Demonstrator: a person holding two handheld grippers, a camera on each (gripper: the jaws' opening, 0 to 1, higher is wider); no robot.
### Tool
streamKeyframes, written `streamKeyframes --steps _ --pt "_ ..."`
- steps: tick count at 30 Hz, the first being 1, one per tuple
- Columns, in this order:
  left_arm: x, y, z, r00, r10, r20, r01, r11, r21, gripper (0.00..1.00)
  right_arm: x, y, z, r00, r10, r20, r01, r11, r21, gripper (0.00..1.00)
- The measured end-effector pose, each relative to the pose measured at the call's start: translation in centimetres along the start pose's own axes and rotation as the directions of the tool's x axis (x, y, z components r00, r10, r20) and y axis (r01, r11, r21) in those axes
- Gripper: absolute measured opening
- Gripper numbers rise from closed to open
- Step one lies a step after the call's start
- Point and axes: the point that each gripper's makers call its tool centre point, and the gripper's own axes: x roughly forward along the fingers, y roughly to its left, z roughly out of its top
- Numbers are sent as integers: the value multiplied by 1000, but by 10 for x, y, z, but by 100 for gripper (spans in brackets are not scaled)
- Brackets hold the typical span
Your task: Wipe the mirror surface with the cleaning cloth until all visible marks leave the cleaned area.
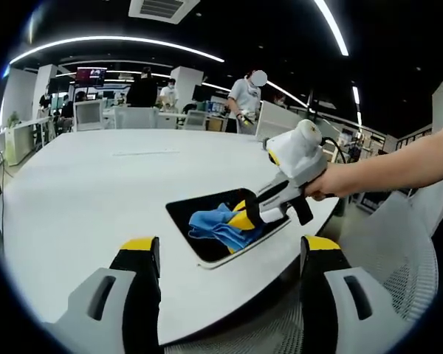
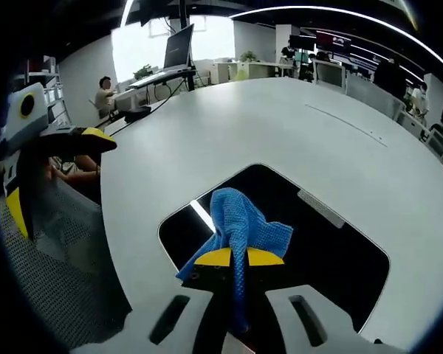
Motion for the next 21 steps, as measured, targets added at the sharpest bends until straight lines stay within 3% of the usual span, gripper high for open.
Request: streamKeyframes --steps 21 --pt "0 1 0 1000 3 -2 -3 1000 0 75 -8 15 -8 1000 21 14 -21 1000 9 0"
